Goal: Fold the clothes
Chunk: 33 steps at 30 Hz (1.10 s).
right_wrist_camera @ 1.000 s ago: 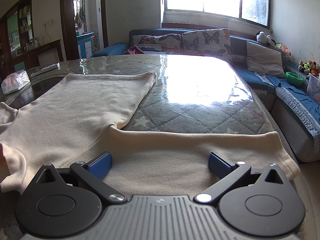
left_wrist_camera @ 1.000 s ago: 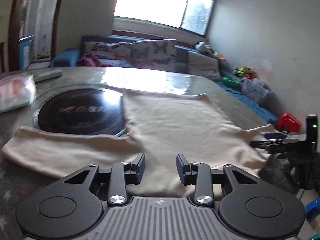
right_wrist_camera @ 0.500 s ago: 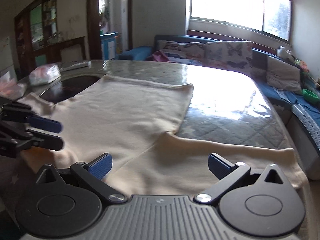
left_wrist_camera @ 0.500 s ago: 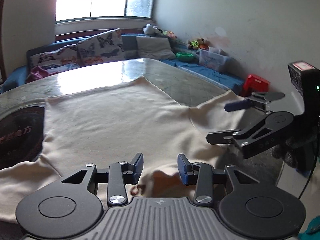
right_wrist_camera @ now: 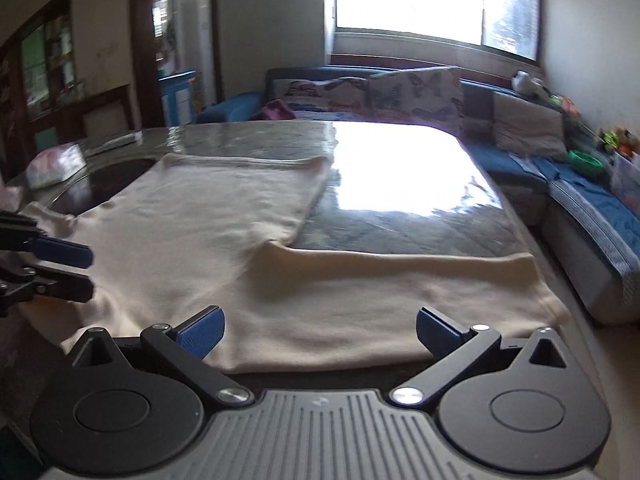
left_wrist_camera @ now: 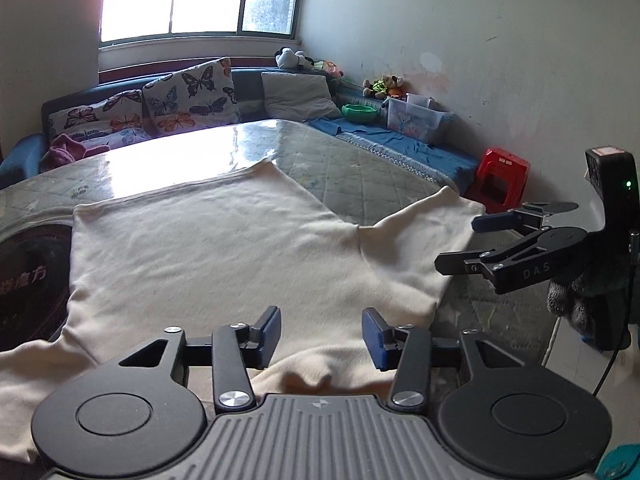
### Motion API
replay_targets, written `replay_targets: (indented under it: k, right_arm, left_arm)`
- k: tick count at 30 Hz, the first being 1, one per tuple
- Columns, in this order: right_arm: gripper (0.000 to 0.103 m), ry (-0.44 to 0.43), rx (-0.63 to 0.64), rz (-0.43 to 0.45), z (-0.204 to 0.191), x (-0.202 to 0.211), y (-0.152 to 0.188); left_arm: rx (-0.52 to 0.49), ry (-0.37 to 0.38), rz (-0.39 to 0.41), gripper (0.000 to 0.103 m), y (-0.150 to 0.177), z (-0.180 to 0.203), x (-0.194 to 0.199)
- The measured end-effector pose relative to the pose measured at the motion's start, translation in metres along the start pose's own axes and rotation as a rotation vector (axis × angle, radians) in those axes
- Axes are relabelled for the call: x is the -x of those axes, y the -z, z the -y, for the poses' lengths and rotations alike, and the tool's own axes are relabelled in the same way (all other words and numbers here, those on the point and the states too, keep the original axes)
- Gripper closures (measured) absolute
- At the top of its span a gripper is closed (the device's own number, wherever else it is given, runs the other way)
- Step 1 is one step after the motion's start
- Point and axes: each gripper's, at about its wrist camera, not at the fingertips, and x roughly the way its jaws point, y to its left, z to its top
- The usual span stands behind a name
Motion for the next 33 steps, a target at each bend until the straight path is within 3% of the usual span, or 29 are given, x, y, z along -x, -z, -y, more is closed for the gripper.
replay_targets:
  k: [10,20,29,31,33]
  right_arm:
    - [0.008,0.169,-0.222,-0.015,0.072,-0.001,0.000]
    - [0.022,0.257,-0.277,-0.031,0.099,-0.013,0.001]
    - [0.047,0.304,-0.276,-0.036,0.106,-0.018,0.002]
    - [0.058,0.315,-0.277,-0.036,0.108,-0.017,0.002]
    - [0.062,0.315,-0.287,-0.029,0.111,-0.015,0.002]
  left_arm:
    - [-0.011,0.009,-0.028,0.047,-0.012,0.016,-0.024]
    - [-0.007,-0.012,-0.061,0.047,-0.014,0.020,-0.035]
    - [-0.011,-0.011,-0.065,0.046,-0.013,0.022,-0.037]
    - [-0.012,-0.010,-0.067,0.046,-0.012,0.023,-0.038]
    - [-0.014,-0.009,-0.067,0.046,-0.012,0.024,-0.038]
